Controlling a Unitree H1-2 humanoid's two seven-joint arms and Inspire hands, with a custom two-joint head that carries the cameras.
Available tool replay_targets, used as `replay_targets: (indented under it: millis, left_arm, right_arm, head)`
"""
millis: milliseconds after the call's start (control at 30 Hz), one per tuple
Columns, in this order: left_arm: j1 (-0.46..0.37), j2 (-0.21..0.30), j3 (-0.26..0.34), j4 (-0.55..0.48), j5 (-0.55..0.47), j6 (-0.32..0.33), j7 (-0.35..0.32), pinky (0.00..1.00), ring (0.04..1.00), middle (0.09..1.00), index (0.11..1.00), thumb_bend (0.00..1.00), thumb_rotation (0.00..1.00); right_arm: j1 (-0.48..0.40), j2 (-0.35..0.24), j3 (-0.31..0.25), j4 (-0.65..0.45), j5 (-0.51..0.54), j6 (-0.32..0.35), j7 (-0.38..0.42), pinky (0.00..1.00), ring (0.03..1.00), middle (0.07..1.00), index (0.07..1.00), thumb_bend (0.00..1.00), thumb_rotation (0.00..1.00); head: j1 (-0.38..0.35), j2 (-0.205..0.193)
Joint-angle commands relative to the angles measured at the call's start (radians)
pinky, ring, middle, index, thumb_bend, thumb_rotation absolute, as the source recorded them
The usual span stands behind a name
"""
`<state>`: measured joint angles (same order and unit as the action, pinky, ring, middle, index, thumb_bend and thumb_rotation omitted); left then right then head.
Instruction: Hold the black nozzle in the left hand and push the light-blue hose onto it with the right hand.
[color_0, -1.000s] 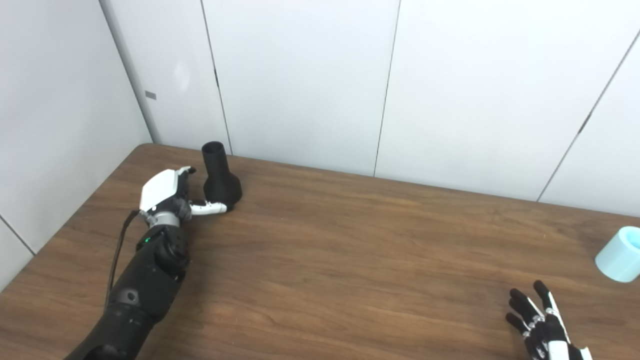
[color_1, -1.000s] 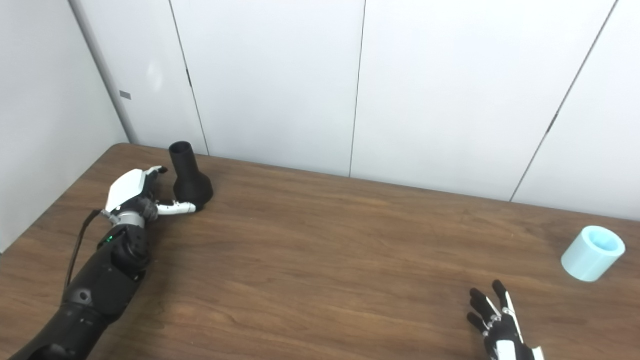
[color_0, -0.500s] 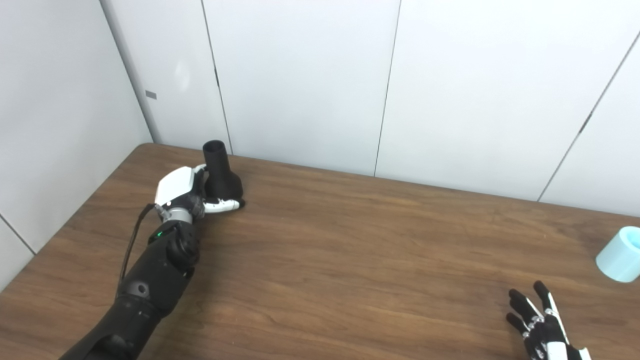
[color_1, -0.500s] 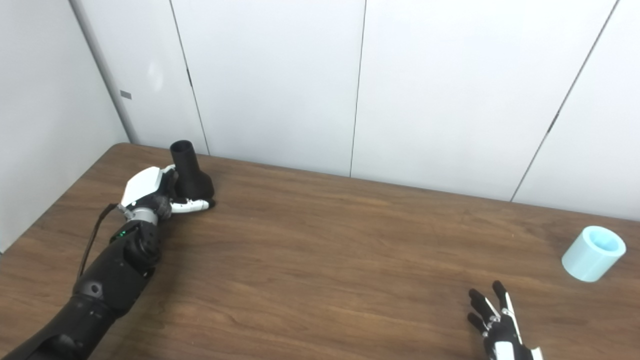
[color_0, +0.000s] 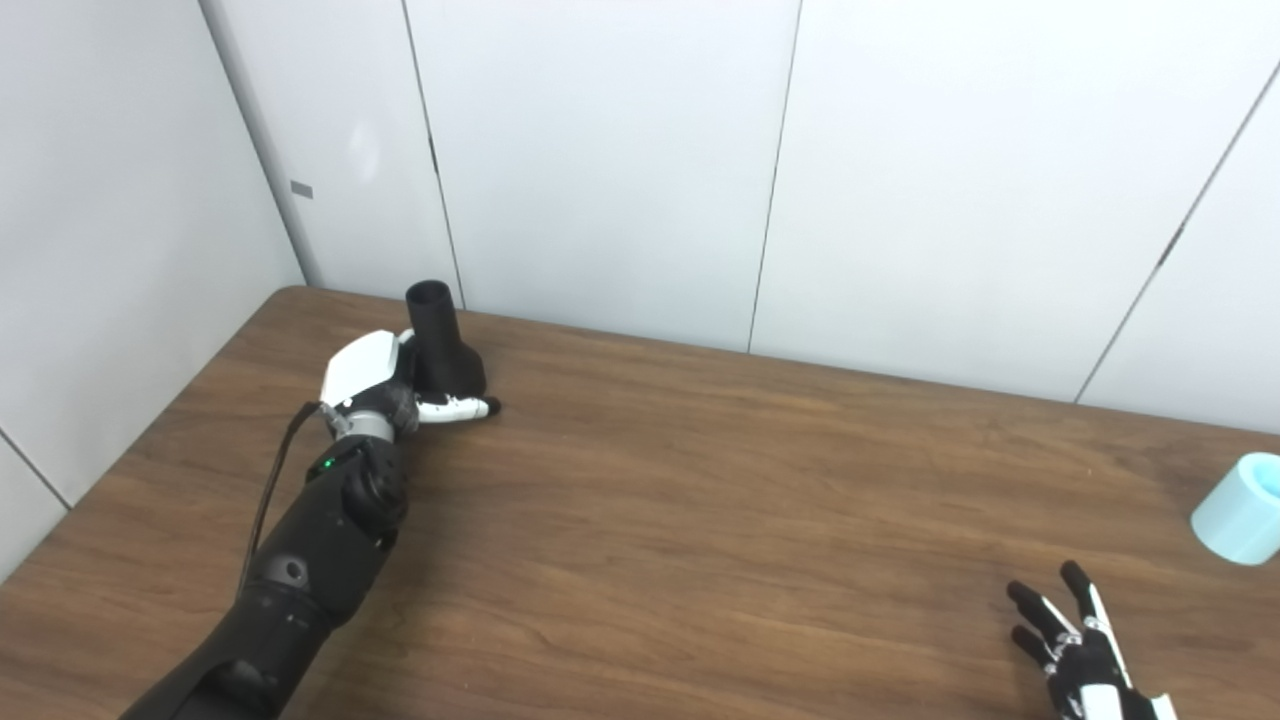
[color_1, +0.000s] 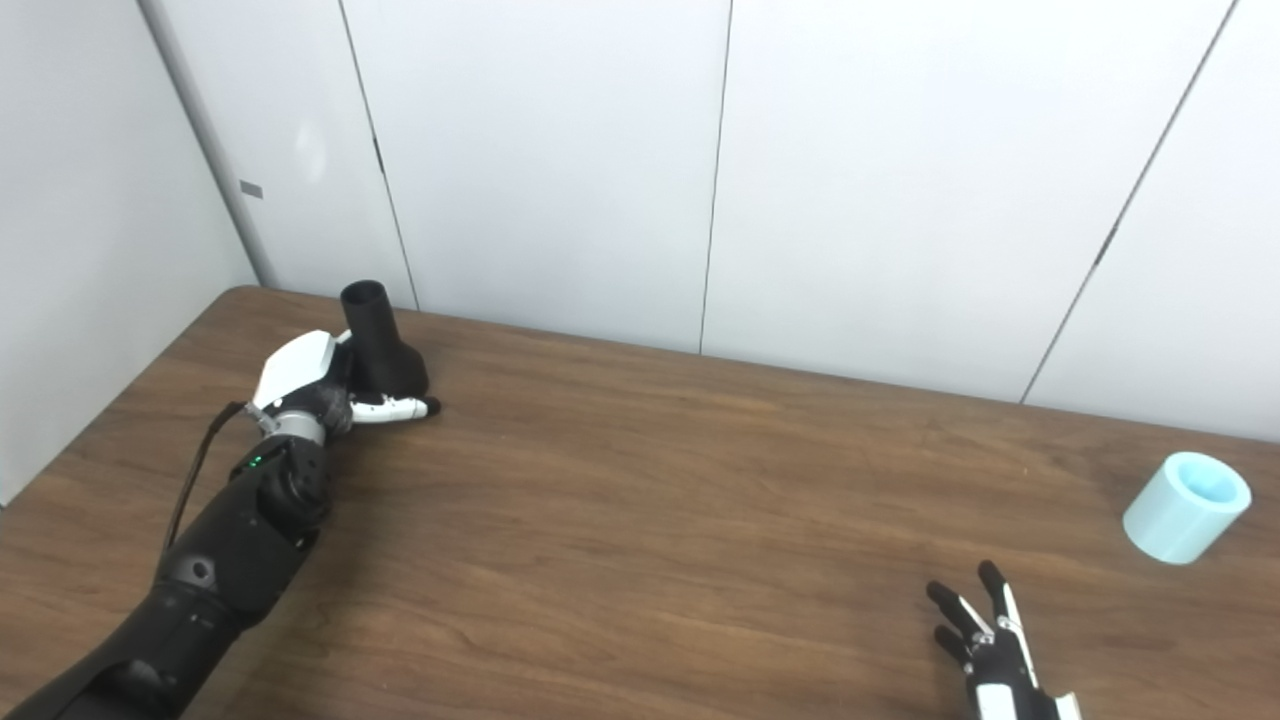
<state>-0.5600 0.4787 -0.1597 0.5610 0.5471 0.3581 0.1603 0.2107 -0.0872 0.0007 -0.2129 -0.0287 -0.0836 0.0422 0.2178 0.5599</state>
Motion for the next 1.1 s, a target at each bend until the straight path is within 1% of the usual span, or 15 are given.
replay_targets:
  millis: [0, 67, 100, 133, 200, 300, 333, 367, 400, 433, 533, 667, 733, 900, 1067]
  left_arm:
    - [-0.051, 0.009, 0.015, -0.007, 0.005, 0.002, 0.024, 0.96, 0.929, 0.887, 0.884, 0.97, 0.38]
    - [-0.055, 0.001, 0.023, 0.003, -0.004, 0.008, 0.021, 0.85, 0.901, 0.883, 0.883, 0.95, 0.34]
    - [-0.061, -0.003, 0.026, 0.022, -0.007, 0.002, 0.028, 0.74, 0.836, 0.856, 0.87, 0.93, 0.32]
    - [-0.066, -0.007, 0.029, 0.04, -0.01, -0.004, 0.038, 0.74, 0.836, 0.856, 0.87, 0.93, 0.32]
    - [-0.076, -0.017, 0.039, 0.073, -0.02, -0.016, 0.057, 0.62, 0.738, 0.793, 0.824, 0.9, 0.26]
    - [-0.092, -0.033, 0.066, 0.123, -0.049, -0.051, 0.09, 0.53, 0.621, 0.682, 0.733, 0.82, 0.07]
    - [-0.093, -0.038, 0.08, 0.132, -0.064, -0.071, 0.101, 0.51, 0.576, 0.573, 0.634, 0.67, 0.04]
    - [-0.094, -0.042, 0.091, 0.138, -0.075, -0.087, 0.108, 0.48, 0.497, 0.528, 0.575, 0.59, 0.02]
    - [-0.094, -0.043, 0.096, 0.14, -0.081, -0.096, 0.111, 0.47, 0.453, 0.501, 0.533, 0.54, 0.01]
    - [-0.094, -0.042, 0.093, 0.141, -0.079, -0.096, 0.107, 0.47, 0.438, 0.492, 0.518, 0.52, 0.0]
    - [-0.091, -0.04, 0.079, 0.129, -0.07, -0.08, 0.09, 0.49, 0.461, 0.501, 0.482, 0.5, 0.0]
    - [-0.093, -0.043, 0.071, 0.132, -0.067, -0.074, 0.087, 0.48, 0.453, 0.493, 0.483, 0.5, 0.0]
    - [-0.091, -0.043, 0.068, 0.126, -0.066, -0.071, 0.087, 0.48, 0.452, 0.494, 0.484, 0.5, 0.0]
    - [-0.083, -0.039, 0.056, 0.126, -0.059, -0.089, 0.094, 0.47, 0.453, 0.492, 0.485, 0.5, 0.0]
    - [-0.069, -0.039, 0.055, 0.112, -0.061, -0.097, 0.097, 0.47, 0.446, 0.489, 0.487, 0.5, 0.0]
  right_arm:
    - [0.036, 0.003, 0.002, -0.001, 0.008, 0.019, 0.004, 1.0, 0.93, 0.86, 0.989, 0.56, 1.0]
    - [0.038, 0.001, 0.003, -0.003, 0.01, 0.021, 0.007, 0.97, 0.931, 0.869, 0.997, 0.58, 1.0]
    - [0.038, -0.001, 0.003, -0.003, 0.009, 0.019, 0.008, 0.95, 0.929, 0.872, 1.0, 0.6, 1.0]
    - [0.039, -0.002, 0.003, -0.003, 0.01, 0.016, 0.009, 0.95, 0.929, 0.872, 1.0, 0.6, 1.0]
    - [0.04, -0.005, 0.003, -0.003, 0.008, 0.012, 0.01, 0.92, 0.922, 0.874, 1.0, 0.58, 1.0]
    - [0.042, -0.007, 0.002, -0.007, 0.011, 0.013, 0.013, 0.89, 0.918, 0.872, 0.999, 0.58, 1.0]
    - [0.043, -0.009, 0.003, -0.007, 0.008, 0.008, 0.013, 0.9, 0.919, 0.872, 1.0, 0.58, 1.0]
    - [0.043, -0.01, 0.005, -0.008, 0.007, 0.002, 0.015, 0.89, 0.916, 0.87, 1.0, 0.56, 1.0]
    - [0.044, -0.011, 0.005, -0.009, 0.006, -0.003, 0.015, 0.89, 0.913, 0.868, 1.0, 0.54, 1.0]
    - [0.045, -0.014, 0.006, -0.005, 0.01, -0.016, 0.02, 0.89, 0.912, 0.867, 1.0, 0.53, 1.0]
    - [0.047, -0.021, 0.007, -0.002, 0.017, -0.032, 0.029, 0.88, 0.907, 0.9, 1.0, 0.53, 0.95]
    - [0.049, -0.026, 0.007, -0.003, 0.022, -0.041, 0.039, 0.88, 0.902, 0.915, 1.0, 0.53, 0.9]
    - [0.05, -0.028, 0.007, -0.004, 0.018, -0.04, 0.041, 0.87, 0.9, 0.926, 1.0, 0.53, 0.9]
    - [0.053, -0.028, 0.007, -0.008, -0.002, -0.037, 0.037, 0.84, 0.898, 0.897, 1.0, 0.52, 0.88]
    - [0.053, -0.026, 0.005, -0.012, -0.002, -0.025, 0.036, 0.84, 0.902, 0.891, 1.0, 0.53, 0.88]
  head:
    - [0.001, 0.003]
    - [0.001, 0.004]
    - [0.001, 0.004]
    - [0.001, 0.004]
    - [0.002, 0.006]
    - [0.001, 0.012]
    - [0.0, 0.014]
    - [-0.001, 0.016]
    - [-0.001, 0.016]
    - [-0.001, 0.017]
    - [-0.002, 0.02]
    - [-0.003, 0.023]
    - [-0.003, 0.024]
    - [-0.002, 0.025]
    - [-0.002, 0.027]
